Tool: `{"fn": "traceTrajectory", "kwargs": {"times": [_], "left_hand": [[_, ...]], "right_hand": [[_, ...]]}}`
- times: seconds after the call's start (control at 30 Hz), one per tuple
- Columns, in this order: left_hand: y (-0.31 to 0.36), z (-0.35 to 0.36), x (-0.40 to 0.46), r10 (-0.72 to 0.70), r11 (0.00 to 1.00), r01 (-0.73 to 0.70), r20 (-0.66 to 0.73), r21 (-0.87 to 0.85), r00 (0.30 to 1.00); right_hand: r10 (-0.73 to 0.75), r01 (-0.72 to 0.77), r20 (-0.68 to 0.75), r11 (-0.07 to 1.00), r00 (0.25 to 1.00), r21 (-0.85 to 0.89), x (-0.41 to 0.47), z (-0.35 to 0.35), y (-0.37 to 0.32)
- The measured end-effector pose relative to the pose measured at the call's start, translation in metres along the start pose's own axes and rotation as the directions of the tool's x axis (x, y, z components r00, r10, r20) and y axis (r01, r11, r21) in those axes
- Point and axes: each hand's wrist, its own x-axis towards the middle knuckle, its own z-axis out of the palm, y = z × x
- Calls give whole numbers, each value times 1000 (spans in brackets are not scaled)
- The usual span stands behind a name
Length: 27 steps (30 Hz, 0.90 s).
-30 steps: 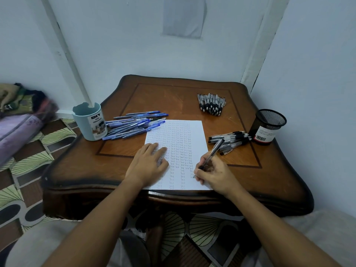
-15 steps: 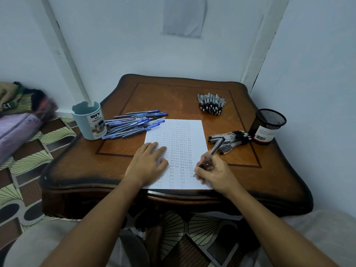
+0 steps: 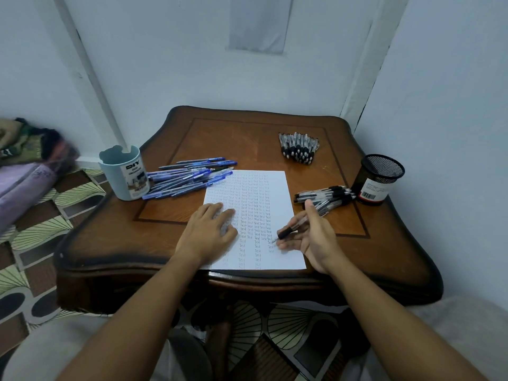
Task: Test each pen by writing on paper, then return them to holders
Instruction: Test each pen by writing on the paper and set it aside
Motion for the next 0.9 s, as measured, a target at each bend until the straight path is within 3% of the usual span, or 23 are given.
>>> {"fn": "traceTrajectory", "kwargs": {"times": [0.6, 0.73, 0.9], "left_hand": [[0, -1, 2, -16, 1000, 16, -4, -13, 1000], [-1, 0, 8, -39, 999, 39, -24, 5, 999], [-3, 1, 18, -16, 997, 25, -126, 75, 992]], "right_hand": [[84, -84, -45, 996, 995, -12, 5, 1, 1], [179, -177, 2, 974, 984, -139, 15, 3, -11], [131, -118, 15, 934, 991, -337, 51, 4, -52]]}}
